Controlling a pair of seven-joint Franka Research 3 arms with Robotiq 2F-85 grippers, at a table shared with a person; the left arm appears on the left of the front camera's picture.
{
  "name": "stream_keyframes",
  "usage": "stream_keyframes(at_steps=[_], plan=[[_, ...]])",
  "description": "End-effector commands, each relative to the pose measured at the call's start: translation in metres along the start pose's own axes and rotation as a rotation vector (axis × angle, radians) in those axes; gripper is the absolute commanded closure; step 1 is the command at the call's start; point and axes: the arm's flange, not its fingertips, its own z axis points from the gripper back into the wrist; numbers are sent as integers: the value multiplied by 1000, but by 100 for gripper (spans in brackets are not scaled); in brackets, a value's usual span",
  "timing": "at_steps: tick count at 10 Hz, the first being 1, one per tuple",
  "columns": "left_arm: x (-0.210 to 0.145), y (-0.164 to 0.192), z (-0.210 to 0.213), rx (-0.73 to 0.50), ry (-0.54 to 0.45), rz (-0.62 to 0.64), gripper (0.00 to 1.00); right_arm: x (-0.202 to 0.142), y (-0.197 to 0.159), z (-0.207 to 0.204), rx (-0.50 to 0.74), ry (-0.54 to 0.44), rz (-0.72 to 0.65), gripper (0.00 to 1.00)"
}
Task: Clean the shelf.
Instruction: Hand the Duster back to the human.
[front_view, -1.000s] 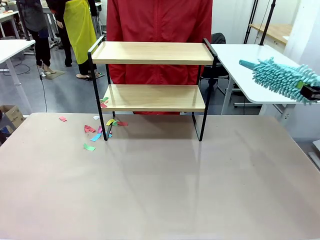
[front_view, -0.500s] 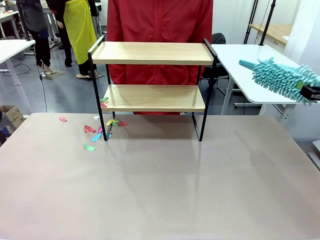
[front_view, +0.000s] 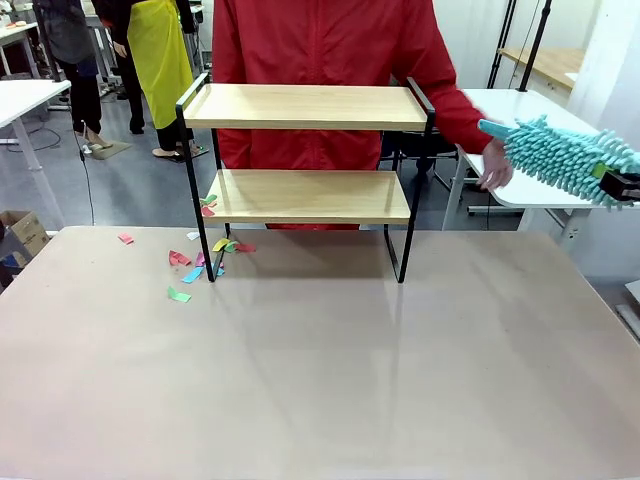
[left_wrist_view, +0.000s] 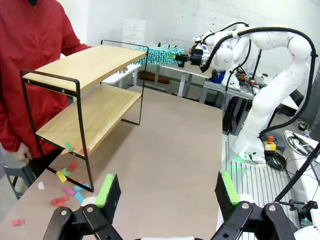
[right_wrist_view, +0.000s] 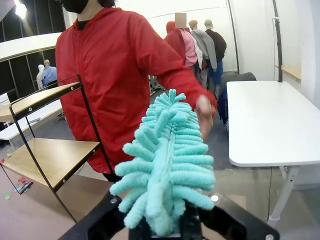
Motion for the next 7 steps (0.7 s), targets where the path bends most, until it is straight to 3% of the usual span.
stream_keyframes(at_steps=[1, 7], plan=[[4, 0, 0, -3, -31, -1, 0, 3, 1, 0, 0, -4, 2, 84], [4, 0, 0, -3, -31, -1, 0, 3, 1, 0, 0, -4, 2, 84]])
